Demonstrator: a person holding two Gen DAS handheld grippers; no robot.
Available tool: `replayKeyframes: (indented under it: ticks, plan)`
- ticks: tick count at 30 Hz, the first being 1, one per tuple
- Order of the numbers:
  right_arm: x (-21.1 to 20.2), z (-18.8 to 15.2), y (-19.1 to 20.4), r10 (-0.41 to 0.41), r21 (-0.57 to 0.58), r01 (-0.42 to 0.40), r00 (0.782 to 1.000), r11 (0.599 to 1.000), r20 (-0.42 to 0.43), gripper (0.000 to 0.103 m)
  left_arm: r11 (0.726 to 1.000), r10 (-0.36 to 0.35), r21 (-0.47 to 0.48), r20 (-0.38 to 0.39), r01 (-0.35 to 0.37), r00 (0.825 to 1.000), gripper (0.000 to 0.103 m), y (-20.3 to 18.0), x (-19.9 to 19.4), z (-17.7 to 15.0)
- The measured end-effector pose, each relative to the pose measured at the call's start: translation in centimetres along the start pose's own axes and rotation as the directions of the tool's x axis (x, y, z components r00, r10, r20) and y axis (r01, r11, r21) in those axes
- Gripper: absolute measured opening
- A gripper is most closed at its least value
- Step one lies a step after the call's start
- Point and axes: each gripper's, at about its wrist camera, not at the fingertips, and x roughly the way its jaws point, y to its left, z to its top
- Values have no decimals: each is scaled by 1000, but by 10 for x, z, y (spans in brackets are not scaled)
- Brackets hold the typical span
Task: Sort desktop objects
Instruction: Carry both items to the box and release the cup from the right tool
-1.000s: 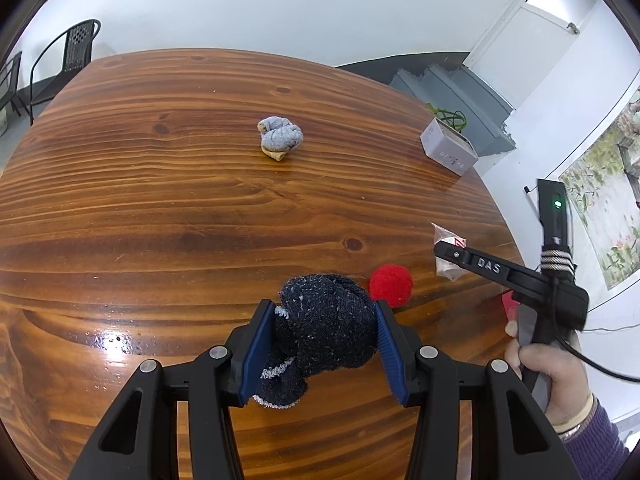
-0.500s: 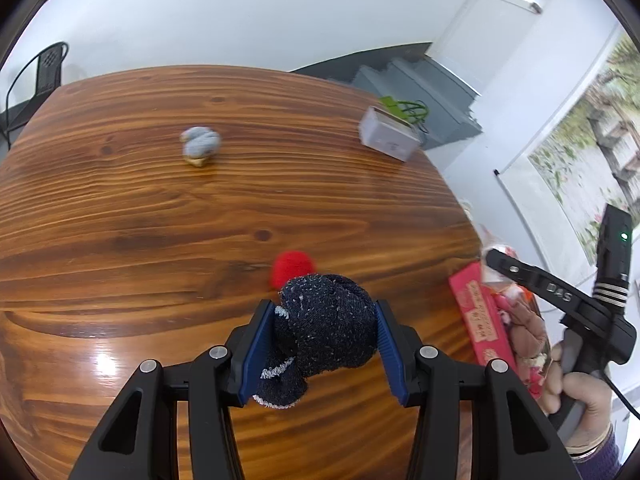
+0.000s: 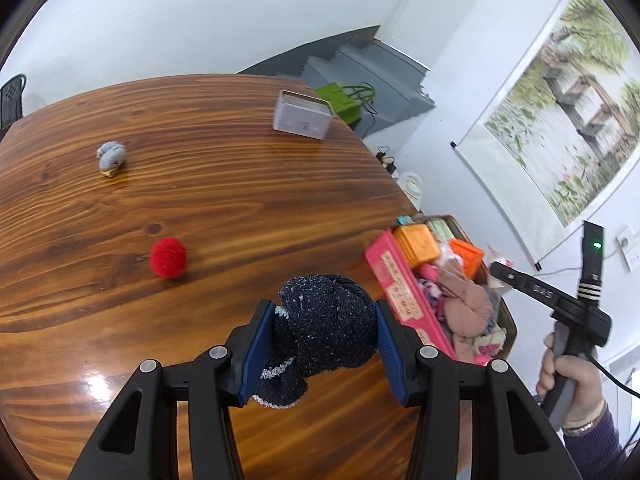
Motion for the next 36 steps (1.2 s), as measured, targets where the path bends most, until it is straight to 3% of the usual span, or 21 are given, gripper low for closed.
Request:
replayKeyframes:
  ticks: [11, 18, 21, 24, 25, 30, 36]
  plan:
    - [32, -8, -3, 43, -84, -48, 997, 995, -62, 42, 1000, 26, -2, 4, -26, 1000, 51, -27, -8, -19]
    - [30, -8, -8, 78, -108, -85, 994, 990, -70, 46, 1000, 19, -6, 9, -19, 1000, 51, -40, -9, -25]
    - [16, -6, -15, 102, -92, -104, 994, 990, -35, 51, 1000, 3, 13, 8, -3, 1000, 51, -53, -7, -25]
    - [2, -3, -22, 125, -76, -124, 992, 989, 0, 71, 999, -18, 36, 0, 18, 1000, 51, -67, -4, -24]
    - [-2, -3, -25, 131, -70, -130, 991, 989, 12, 73, 998, -28, 48, -5, 28, 1000, 51, -73, -2, -24]
    - [-27, -2, -48, 118, -7, -118, 990, 993, 71, 73, 988, -88, 121, -44, 93, 995, 51, -112, 11, -26]
    - [-39, -13, -74, 85, 45, -88, 993, 995, 77, 73, 961, -157, 214, -100, 176, 982, 51, -161, 32, -30]
